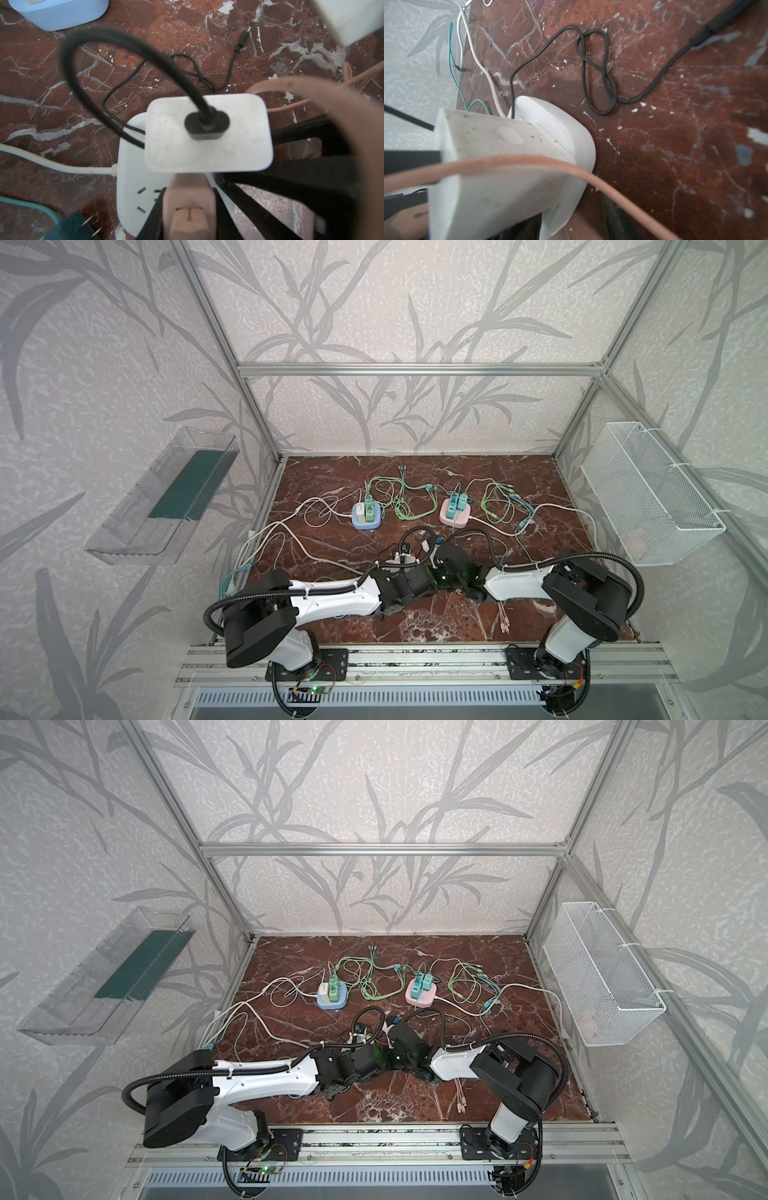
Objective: Pull the plug off the socket
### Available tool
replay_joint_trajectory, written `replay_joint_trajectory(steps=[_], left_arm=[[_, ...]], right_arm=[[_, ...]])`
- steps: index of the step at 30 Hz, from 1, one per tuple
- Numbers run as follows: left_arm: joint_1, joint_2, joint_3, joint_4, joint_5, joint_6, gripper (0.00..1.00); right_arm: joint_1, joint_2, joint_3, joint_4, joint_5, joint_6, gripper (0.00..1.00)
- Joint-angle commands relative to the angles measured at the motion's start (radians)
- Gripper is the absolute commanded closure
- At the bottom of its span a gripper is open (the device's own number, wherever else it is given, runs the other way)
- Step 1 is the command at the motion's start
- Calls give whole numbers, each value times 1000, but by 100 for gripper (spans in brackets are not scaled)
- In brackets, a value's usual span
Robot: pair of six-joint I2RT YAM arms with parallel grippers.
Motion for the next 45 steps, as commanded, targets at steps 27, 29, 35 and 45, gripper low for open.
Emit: replay_joint_trajectory(steps=[27, 29, 35, 45], left_arm=[[-2, -111, -10, 99, -21, 56, 87], [-2, -113, -5, 90, -24, 60, 88], [-4, -97, 32, 57, 5, 78, 88], [-44, -46, 97, 30, 2, 81, 88]], right_arm=[[28, -25, 64, -271, 67, -86, 55], [27, -57, 54, -269, 80, -85, 53], [22, -181, 14, -275, 118, -90, 45], [-10, -410, -100, -342, 215, -101, 39]])
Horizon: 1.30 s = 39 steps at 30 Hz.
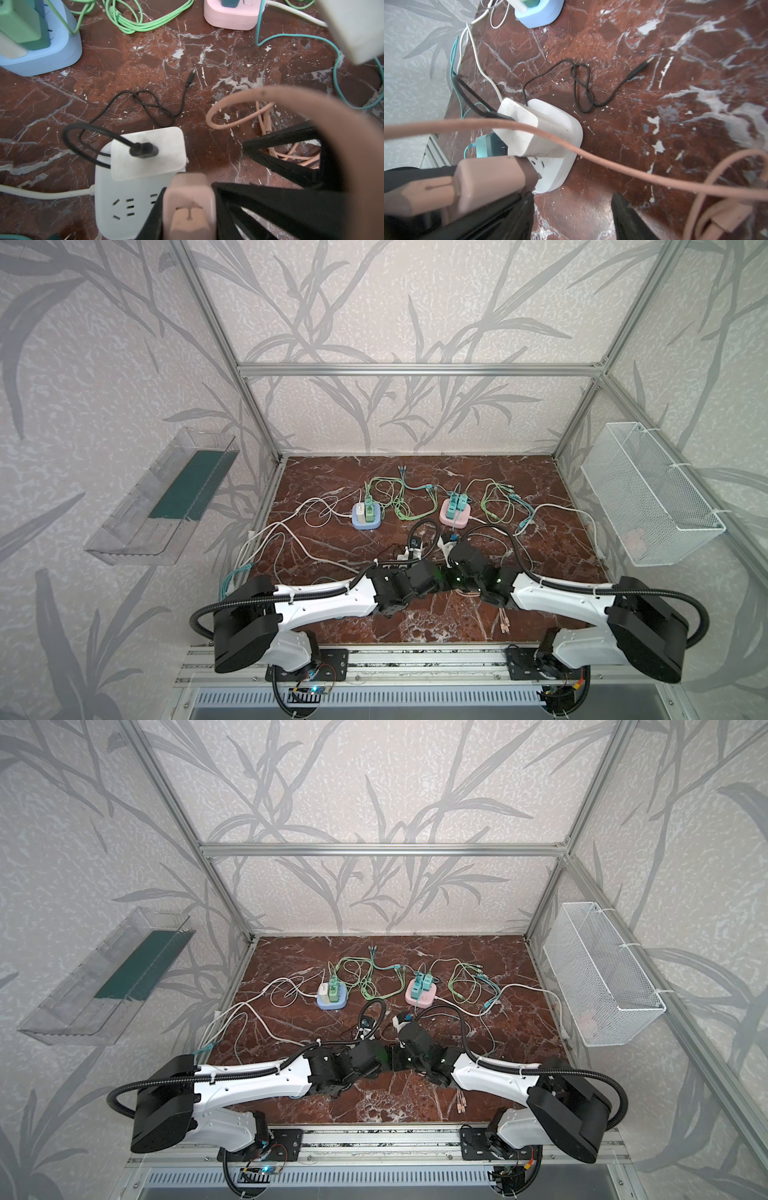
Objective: Pull the plug off the socket
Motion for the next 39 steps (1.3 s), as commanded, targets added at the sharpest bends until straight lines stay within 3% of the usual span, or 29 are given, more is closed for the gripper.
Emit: replay_joint_trajectory(steps=[1, 19, 25, 36, 39], left_arm=[[-13, 11, 23, -19, -19, -3, 88], [-74, 265, 206, -134, -13, 64, 86], [-88, 324, 248, -165, -27, 91, 82], [-124, 504, 447, -391, -153, 95, 77], [-132, 533, 478, -421, -167, 99, 71]], right_arm=[[-28, -70, -56, -55, 51, -7, 39], [-269, -458, -237, -288, 43, -33, 38], [-346, -480, -258, -313, -1, -46, 37], [-381, -460, -252, -327, -10, -64, 37], [-388, -460, -251, -329, -12, -69, 37]])
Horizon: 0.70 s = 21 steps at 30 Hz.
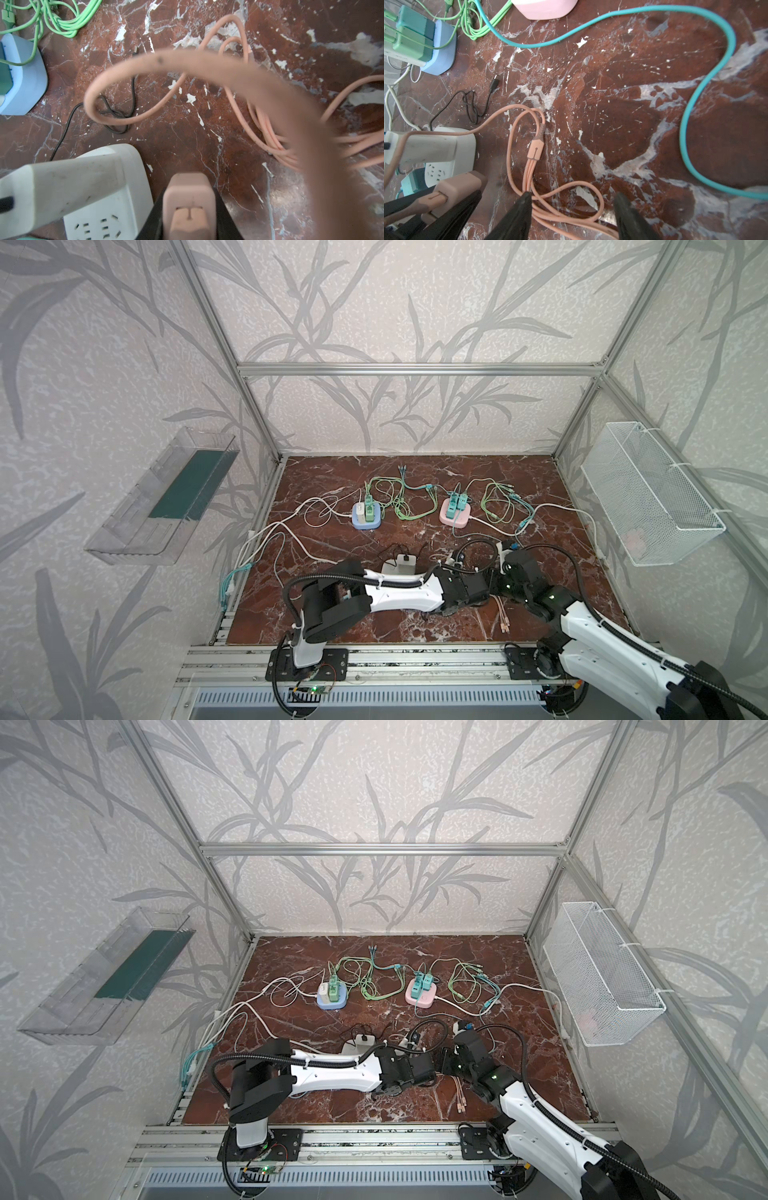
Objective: Pull the plug off the socket
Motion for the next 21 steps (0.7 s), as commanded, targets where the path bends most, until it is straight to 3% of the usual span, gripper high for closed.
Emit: replay_joint_trajectory(steps=[1, 6, 10, 16, 21], left_arm=[[-12, 23, 43, -96, -64, 5, 67], [-21, 52, 60, -118, -75, 8, 56], [-26, 67, 80, -136, -77, 12, 53], [-34, 38, 90, -109, -51, 22, 39], [-41, 6, 92, -94, -27, 32, 34]], right_arm=[[-12, 0, 2, -21, -8, -19, 37], [-37, -15, 5, -46, -15, -33, 37], [-63, -34, 6, -66, -29, -34, 37], [-80, -55, 12, -97, -33, -34, 37], [-80, -57, 28, -116, -37, -71, 37]])
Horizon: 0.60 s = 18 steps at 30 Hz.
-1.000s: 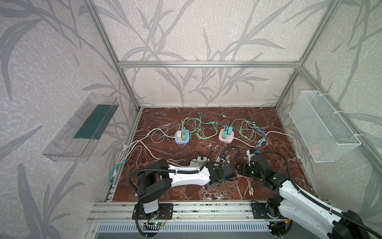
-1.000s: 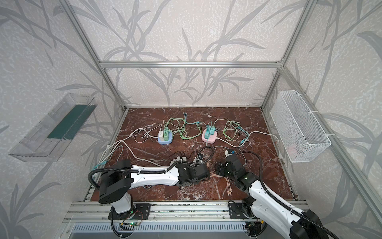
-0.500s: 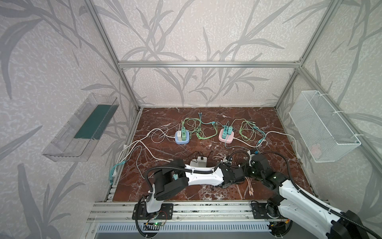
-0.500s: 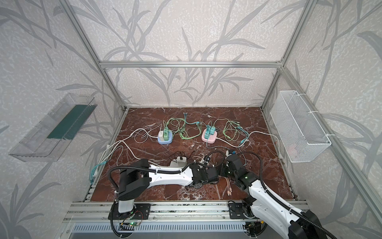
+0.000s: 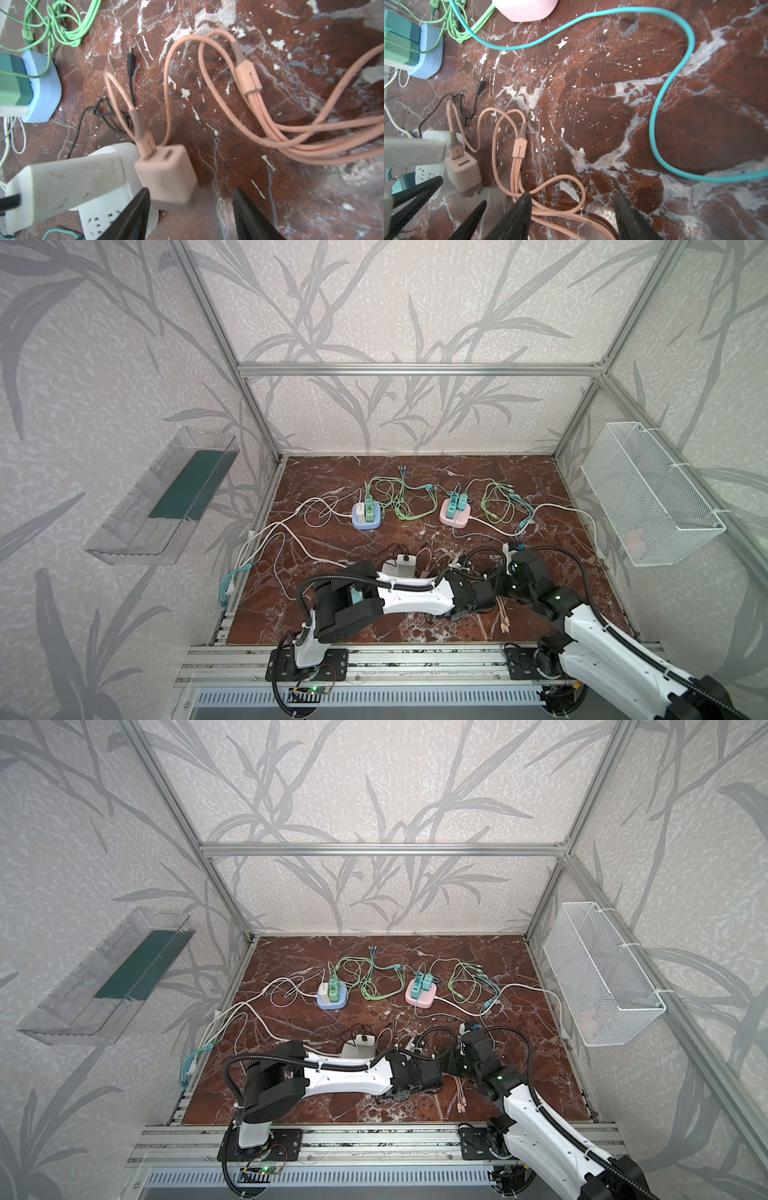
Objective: Pull the plug off the socket
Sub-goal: 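Open the left gripper to release the pulled-out pink plug beside the strip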
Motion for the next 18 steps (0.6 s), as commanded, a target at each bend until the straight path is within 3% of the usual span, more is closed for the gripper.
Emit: replay_joint_trajectory(steps=[1, 10, 18], left_arm=[[-10, -55, 27, -8, 1, 1, 33], [-11, -195, -73, 86, 17, -30, 24], [-5, -342, -234, 149, -42, -112, 11]], right_arm=[[-4, -8, 28, -32, -15, -26, 36], [0, -37, 14, 71, -138, -78, 37], [126, -73, 20, 155, -91, -148, 37]])
